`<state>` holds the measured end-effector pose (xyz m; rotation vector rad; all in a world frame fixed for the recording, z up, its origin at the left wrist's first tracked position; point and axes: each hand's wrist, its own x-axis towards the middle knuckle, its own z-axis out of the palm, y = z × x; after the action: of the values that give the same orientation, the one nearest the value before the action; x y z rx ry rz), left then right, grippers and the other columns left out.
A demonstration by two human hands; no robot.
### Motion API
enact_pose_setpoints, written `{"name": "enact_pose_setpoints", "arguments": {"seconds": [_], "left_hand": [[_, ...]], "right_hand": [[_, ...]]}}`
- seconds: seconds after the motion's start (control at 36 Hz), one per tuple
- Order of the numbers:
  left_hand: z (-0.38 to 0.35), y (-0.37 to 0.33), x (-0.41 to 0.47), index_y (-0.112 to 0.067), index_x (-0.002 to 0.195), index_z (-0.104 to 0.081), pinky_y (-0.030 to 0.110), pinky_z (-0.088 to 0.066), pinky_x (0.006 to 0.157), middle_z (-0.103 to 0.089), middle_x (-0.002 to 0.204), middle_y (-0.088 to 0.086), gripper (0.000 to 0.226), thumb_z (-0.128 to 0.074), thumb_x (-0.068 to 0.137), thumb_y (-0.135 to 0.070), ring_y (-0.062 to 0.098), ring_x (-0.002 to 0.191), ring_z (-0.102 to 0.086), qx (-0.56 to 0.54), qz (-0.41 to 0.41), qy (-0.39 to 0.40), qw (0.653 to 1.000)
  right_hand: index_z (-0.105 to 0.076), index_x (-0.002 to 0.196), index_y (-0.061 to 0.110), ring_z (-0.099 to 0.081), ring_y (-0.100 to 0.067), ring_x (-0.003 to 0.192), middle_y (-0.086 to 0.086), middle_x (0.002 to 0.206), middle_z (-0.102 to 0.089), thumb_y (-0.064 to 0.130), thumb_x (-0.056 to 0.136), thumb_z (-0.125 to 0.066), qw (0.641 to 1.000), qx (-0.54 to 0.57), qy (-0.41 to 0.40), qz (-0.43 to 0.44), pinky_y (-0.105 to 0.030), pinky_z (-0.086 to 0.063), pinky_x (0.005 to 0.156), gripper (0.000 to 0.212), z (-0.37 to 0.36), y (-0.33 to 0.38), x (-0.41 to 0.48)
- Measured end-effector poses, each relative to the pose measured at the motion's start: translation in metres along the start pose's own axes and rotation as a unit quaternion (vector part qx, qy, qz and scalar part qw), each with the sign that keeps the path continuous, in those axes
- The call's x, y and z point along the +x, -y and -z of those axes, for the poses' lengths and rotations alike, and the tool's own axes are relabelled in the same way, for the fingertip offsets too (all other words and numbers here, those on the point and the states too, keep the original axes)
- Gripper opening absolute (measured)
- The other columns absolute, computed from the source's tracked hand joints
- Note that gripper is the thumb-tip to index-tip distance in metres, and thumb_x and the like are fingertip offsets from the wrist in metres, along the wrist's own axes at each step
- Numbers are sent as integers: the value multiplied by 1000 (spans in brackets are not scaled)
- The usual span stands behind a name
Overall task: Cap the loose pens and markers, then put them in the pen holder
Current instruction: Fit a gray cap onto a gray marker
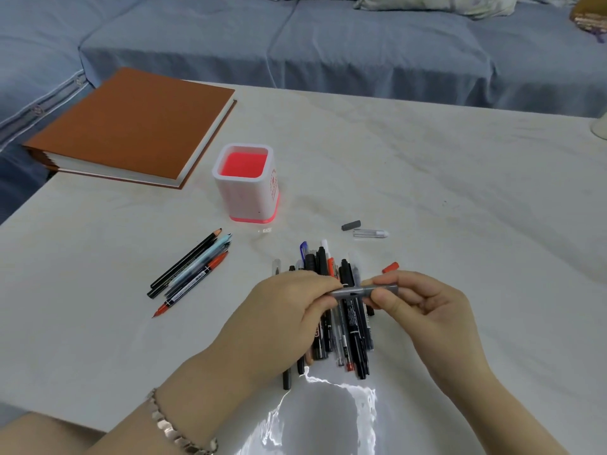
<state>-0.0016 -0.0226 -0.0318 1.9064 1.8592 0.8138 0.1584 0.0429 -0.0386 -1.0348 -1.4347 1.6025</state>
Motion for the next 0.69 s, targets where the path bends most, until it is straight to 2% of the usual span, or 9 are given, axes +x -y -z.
{"name": "enact_pose_setpoints", "arguments": {"seconds": [0.08, 0.14, 0.19, 0.25, 0.33, 0.44, 0.53, 0.61, 0.69], "left_hand": [[-2, 3, -1, -26, 98, -61, 11, -35, 63, -58, 79, -12, 18, -45, 94, -18, 3, 69, -49, -33, 91, 23, 995], [-3, 10, -3, -32, 90, -59, 13, -44, 67, -64, 82, -6, 25, -43, 94, -13, 4, 70, -58, -103, 176, 24, 979], [0, 20, -4, -31, 86, -60, 29, -54, 78, -67, 80, -1, 30, -43, 93, -7, 8, 75, -68, -180, 249, -19, 951], [5, 28, -5, -21, 89, -63, 25, -56, 77, -69, 76, -2, 27, -44, 92, -2, 3, 72, -69, -261, 293, -74, 917], [15, 32, -5, -18, 82, -63, 14, -54, 71, -72, 65, -7, 26, -48, 89, 2, -3, 65, -66, -336, 314, -134, 878], [22, 33, -6, -15, 77, -62, 21, -56, 70, -72, 62, -9, 24, -50, 87, 3, 3, 65, -66, -389, 320, -179, 845], [23, 36, -6, -10, 81, -62, 20, -57, 68, -73, 66, -3, 16, -53, 87, 1, 7, 68, -67, -430, 327, -206, 816], [22, 39, -5, -4, 85, -61, 17, -57, 63, -74, 70, 1, 8, -54, 86, 0, 7, 67, -69, -477, 331, -213, 786], [20, 40, -4, -4, 88, -58, 19, -57, 63, -75, 71, 2, 7, -54, 86, 0, 9, 67, -70, -520, 335, -220, 754]], "right_hand": [[-67, 76, 19, -66, 0, 60, 8, 59, -72, -9, 74, -66, 997, -57, 38, -19, -7, -48, 62, 28, -3, -5, 8], [-65, 84, 22, -67, -1, 66, 7, 62, -73, -7, 75, -66, 991, -116, 67, -28, -7, -49, 66, 31, -2, -11, 18], [-66, 90, 21, -66, 1, 68, 9, 69, -73, -3, 77, -65, 980, -189, 58, -15, -4, -47, 68, 27, 0, -19, 32], [-69, 97, 17, -63, 2, 69, 7, 82, -72, 3, 82, -62, 957, -287, 38, 21, 1, -42, 69, 22, 2, -24, 52], [-68, 106, 13, -60, -11, 87, -2, 108, -69, 2, 86, -53, 904, -423, 35, 59, -6, -35, 80, 27, 0, -27, 89], [-60, 118, 12, -49, -26, 116, -11, 122, -58, 6, 88, -46, 838, -539, 54, 62, -29, -38, 93, 33, -14, -35, 136], [-56, 122, 12, -43, -30, 118, -14, 123, -50, 6, 89, -48, 778, -621, 85, 37, -33, -40, 88, 35, -25, -45, 155], [-61, 110, 7, -44, -29, 110, -13, 114, -53, -5, 83, -49, 725, -681, 87, 55, -28, -37, 75, 32, -31, -57, 164], [-63, 103, 3, -49, -28, 106, -13, 110, -56, -4, 84, -49, 711, -693, 90, 78, -30, -41, 76, 24, -28, -62, 165]]}}
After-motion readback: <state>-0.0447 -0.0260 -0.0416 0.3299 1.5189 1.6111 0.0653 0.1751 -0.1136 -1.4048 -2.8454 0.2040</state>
